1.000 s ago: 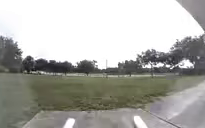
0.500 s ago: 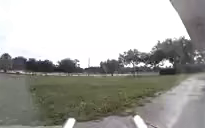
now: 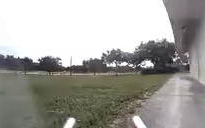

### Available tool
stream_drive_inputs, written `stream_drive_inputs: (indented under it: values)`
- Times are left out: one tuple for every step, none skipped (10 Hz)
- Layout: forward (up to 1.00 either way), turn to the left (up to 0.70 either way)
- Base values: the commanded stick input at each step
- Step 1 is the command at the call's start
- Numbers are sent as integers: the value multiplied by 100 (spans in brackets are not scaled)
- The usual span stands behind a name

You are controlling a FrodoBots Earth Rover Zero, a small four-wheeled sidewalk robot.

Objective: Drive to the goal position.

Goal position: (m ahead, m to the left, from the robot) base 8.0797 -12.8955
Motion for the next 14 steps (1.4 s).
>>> stream_drive_inputs:
  values:
    - [68, -31]
    - [68, -31]
    - [68, -31]
    - [68, -31]
    - [68, -31]
    - [68, -31]
    - [68, -31]
    - [68, -31]
    - [64, -29]
    - [62, -28]
    - [62, -28]
    - [62, -28]
    - [62, -28]
    - [62, -28]
